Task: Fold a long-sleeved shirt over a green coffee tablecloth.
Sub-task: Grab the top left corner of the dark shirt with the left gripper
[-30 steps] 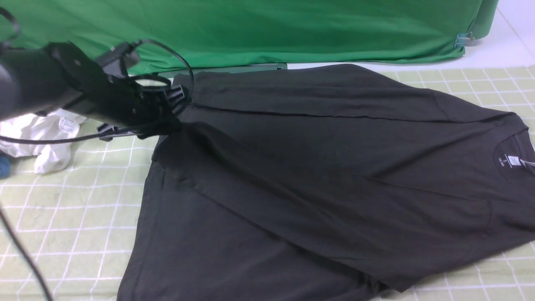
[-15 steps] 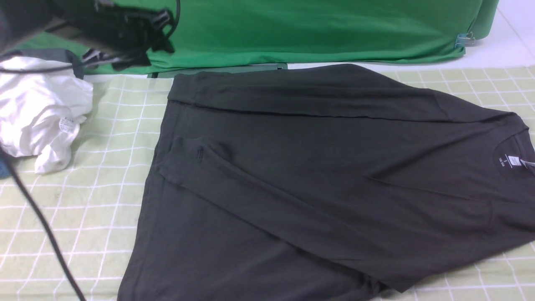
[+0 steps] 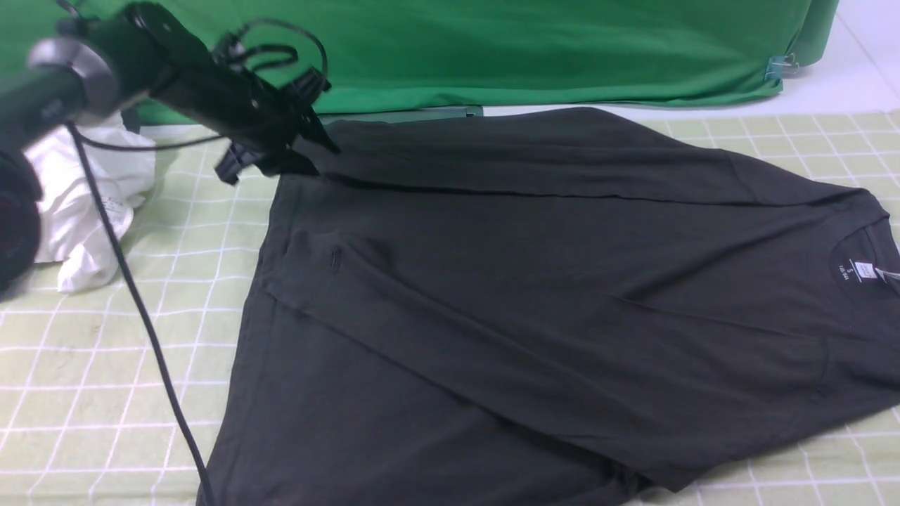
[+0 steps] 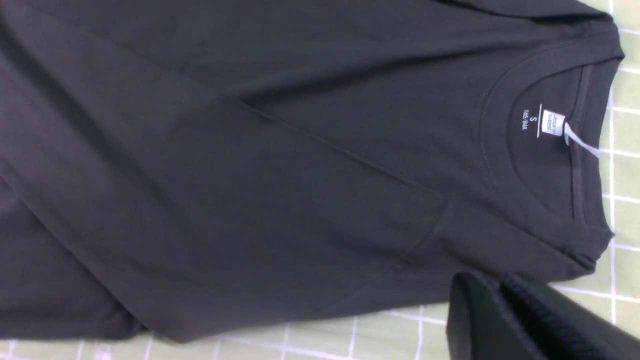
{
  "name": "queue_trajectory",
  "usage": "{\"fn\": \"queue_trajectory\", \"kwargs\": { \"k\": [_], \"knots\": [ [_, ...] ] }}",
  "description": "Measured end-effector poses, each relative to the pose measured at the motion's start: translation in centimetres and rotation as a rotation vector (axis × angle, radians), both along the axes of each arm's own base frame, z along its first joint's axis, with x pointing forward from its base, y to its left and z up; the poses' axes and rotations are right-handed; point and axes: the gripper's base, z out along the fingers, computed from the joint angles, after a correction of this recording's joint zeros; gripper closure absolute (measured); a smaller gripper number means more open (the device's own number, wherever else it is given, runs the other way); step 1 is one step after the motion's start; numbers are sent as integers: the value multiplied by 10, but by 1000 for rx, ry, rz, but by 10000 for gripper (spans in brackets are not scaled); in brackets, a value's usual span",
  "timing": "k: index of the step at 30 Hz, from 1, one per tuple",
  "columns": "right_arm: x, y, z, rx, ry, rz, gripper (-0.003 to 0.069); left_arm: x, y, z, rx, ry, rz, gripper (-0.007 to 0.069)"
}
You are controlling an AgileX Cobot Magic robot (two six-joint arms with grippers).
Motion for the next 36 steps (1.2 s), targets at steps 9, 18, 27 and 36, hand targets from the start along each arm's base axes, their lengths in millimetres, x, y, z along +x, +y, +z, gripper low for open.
{"fn": "queue_trajectory", "kwargs": {
  "k": [9, 18, 27, 36],
  "knots": [
    [3, 0, 3, 20, -41, -15, 583, 4, 3, -23, -29, 67, 106, 351],
    [3, 1, 3, 35, -44, -32, 571, 18, 10, -22, -19, -63, 217, 335],
    [6, 1, 5, 44, -81, -34, 557, 18, 10, -23, -58, -35, 270, 335],
    [6, 1, 5, 43, -82, -33, 547, 15, 8, -31, -87, 39, 289, 335]
  ]
}}
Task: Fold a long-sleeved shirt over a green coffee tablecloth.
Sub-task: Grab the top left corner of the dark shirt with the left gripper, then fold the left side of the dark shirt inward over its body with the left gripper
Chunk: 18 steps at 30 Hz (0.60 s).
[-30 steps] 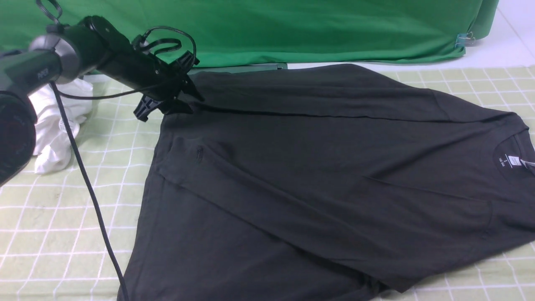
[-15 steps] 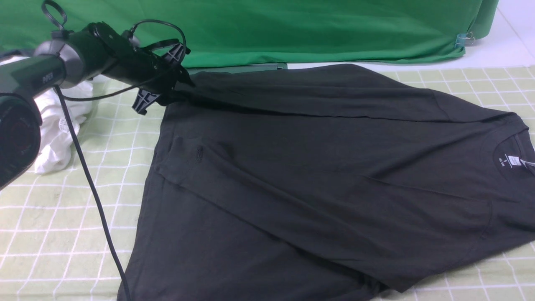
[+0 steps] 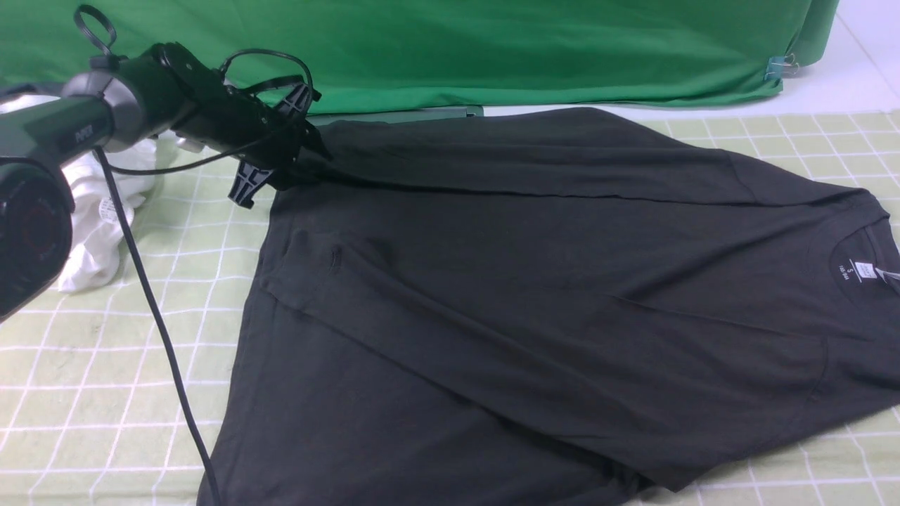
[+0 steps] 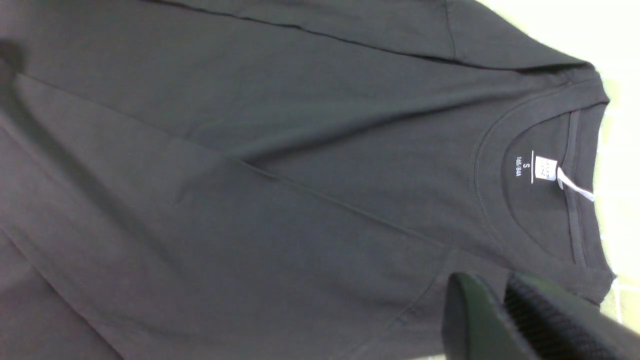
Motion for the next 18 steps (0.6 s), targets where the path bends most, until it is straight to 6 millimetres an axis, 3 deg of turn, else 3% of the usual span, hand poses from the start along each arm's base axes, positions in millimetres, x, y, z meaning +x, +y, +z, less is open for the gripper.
{"fn": "queue_trajectory", "kwargs": {
  "k": [5, 8, 13, 16, 18],
  "knots": [
    [0, 0, 0, 1, -4, 0, 540, 3, 2, 0, 12, -34, 25, 344],
    [0, 0, 0, 1, -7, 0, 536, 5, 3, -1, 27, -54, 25, 389],
    [1, 0, 1, -13, -13, 14, 537, 8, 2, 1, 91, -125, -51, 582],
    [1, 0, 1, -18, -14, 18, 536, 7, -3, 5, 72, -139, -81, 603],
    [1, 0, 1, -24, -16, 25, 535, 5, -9, 18, 25, -150, -99, 606]
  ]
}}
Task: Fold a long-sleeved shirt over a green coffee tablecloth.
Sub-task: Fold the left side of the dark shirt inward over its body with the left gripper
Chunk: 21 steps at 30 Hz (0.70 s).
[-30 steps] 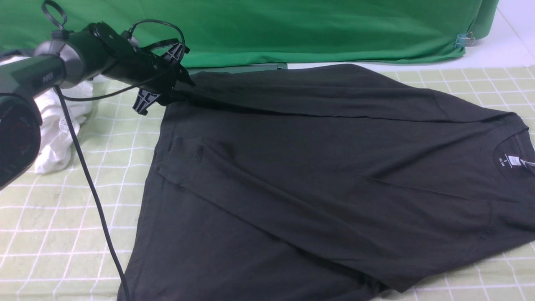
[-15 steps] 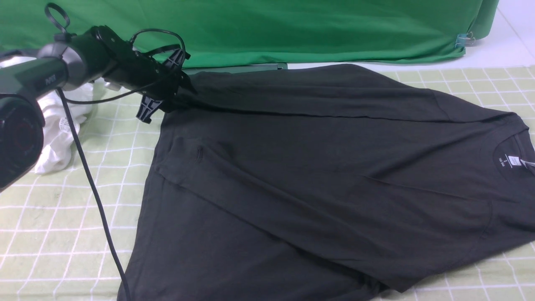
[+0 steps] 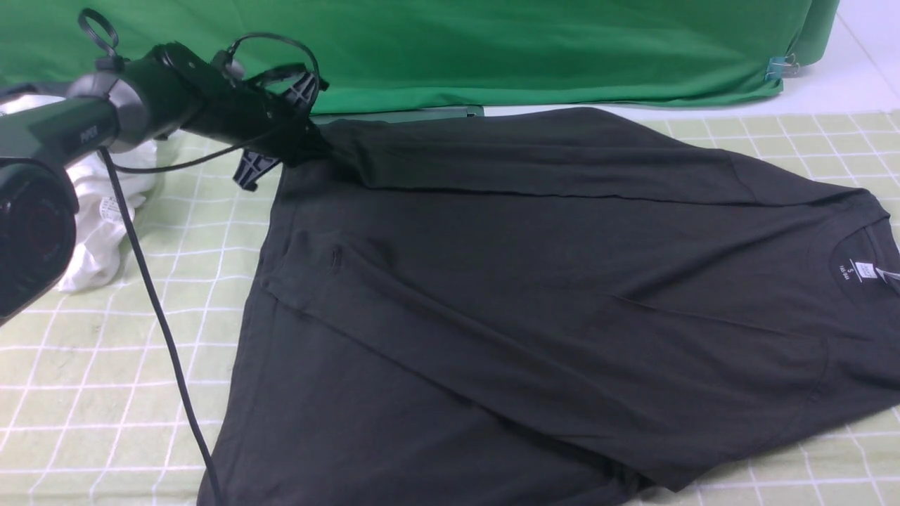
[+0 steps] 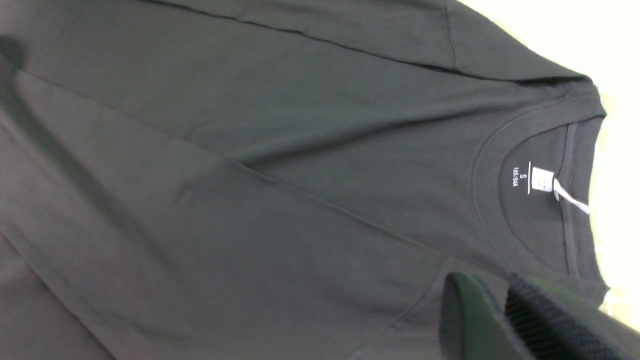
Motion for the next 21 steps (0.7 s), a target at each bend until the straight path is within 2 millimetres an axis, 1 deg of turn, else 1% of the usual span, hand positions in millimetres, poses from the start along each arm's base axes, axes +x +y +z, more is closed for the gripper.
{"fn": "queue_trajectory", "kwargs": {
  "k": [2, 3, 4, 5, 6, 8, 10, 12, 14, 15, 16, 18, 20, 21],
  "knots": [
    [0, 0, 0, -8, 0, 7, 535, -4, -2, 21, -6, -25, -26, 605],
    [0, 0, 0, -9, -1, 9, 535, -6, -3, 28, -8, -30, -37, 605],
    [0, 0, 0, -12, 1, 11, 535, -10, -4, 44, -1, -47, -57, 605],
    [-1, 0, -1, -13, 6, 11, 535, -18, -4, 69, 20, -77, -88, 605],
    [-1, 0, -1, -13, 8, 11, 535, -23, -4, 84, 41, -91, -112, 605],
    [-1, 0, -1, -16, 19, 13, 535, -42, -6, 121, 111, -117, -178, 605],
    [-2, 0, -2, -22, 21, 18, 535, -58, -12, 143, 159, -116, -235, 604],
    [-2, 0, -2, -29, 24, 25, 535, -76, -19, 156, 214, -98, -285, 604],
    [-2, 0, -2, -32, 28, 28, 535, -96, -28, 159, 261, -69, -325, 604],
    [-2, 0, -2, -33, 29, 28, 535, -103, -30, 160, 273, -61, -330, 604],
    [-2, 0, -2, -34, 31, 29, 535, -110, -33, 156, 291, -41, -340, 604],
    [-3, 0, -3, -34, 37, 29, 534, -129, -35, 137, 313, 24, -343, 604],
    [-3, 0, -3, -35, 41, 29, 533, -145, -34, 110, 331, 90, -343, 604],
    [-3, 0, -3, -36, 42, 29, 532, -150, -33, 102, 338, 101, -339, 604]
  ]
}}
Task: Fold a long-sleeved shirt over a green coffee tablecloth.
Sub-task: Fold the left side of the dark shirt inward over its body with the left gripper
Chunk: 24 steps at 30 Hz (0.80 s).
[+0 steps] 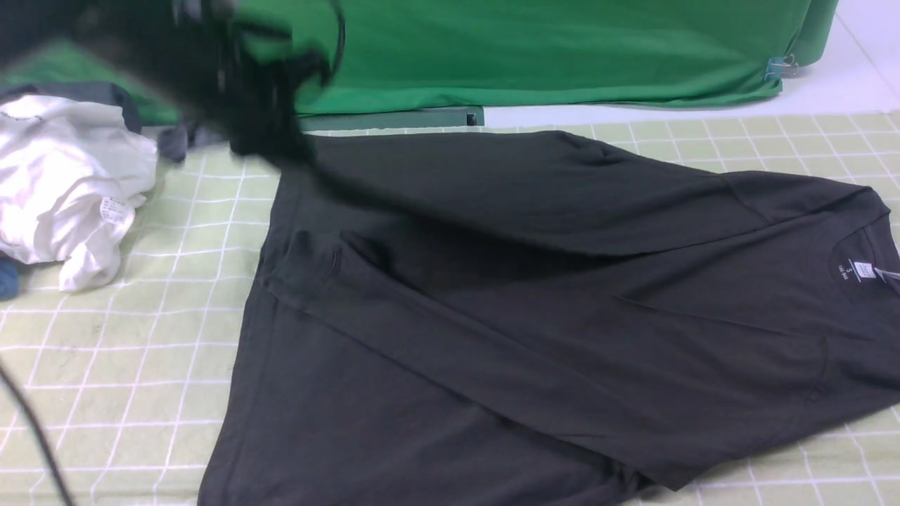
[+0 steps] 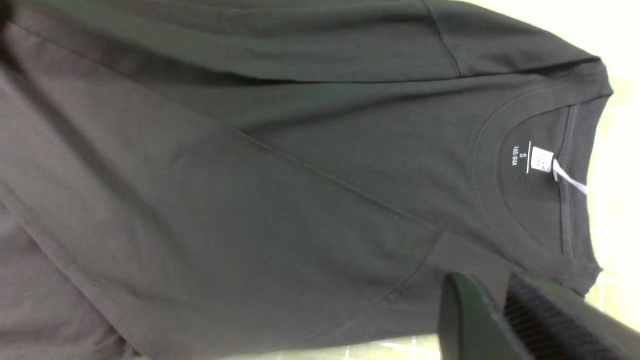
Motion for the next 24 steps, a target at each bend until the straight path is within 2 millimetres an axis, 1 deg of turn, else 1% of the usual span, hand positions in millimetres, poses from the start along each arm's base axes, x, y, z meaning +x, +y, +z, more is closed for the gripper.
{"fn": "queue_trajectory", "kwargs": {
  "k": [2, 5, 6, 8, 11, 14, 17, 19, 21, 22, 23, 24],
  "knots": [
    [0, 0, 0, 0, 1, 0, 529, -15, 2, -29, 18, 44, 21, 604],
    [0, 0, 0, 0, 2, 0, 526, -32, 6, -66, 42, 69, 59, 604],
    [0, 0, 0, 0, 2, 0, 526, -35, 7, -70, 44, 77, 62, 604],
    [0, 0, 0, 0, 2, 0, 526, -43, 9, -84, 67, 64, 62, 599],
    [0, 0, 0, 0, 2, 0, 522, -48, 10, -89, 77, 62, 58, 571],
    [0, 0, 0, 1, -1, 0, 519, -50, 10, -89, 79, 76, 46, 503],
    [0, 0, 0, 1, -1, 0, 515, -54, 11, -77, 108, 92, -8, 403],
    [0, 0, 0, 1, -1, 0, 515, -54, 13, -61, 137, 85, -37, 330],
    [0, 0, 0, 0, -1, 1, 515, -56, 15, -40, 164, 69, -60, 263],
    [0, 0, 0, 0, -1, 1, 515, -57, 15, -39, 163, 72, -60, 263],
    [0, 0, 0, 0, -1, 1, 515, -60, 17, -23, 187, 54, -75, 222],
    [0, 0, 0, 0, -1, 1, 515, -61, 17, -19, 192, 50, -78, 207]
  ]
}}
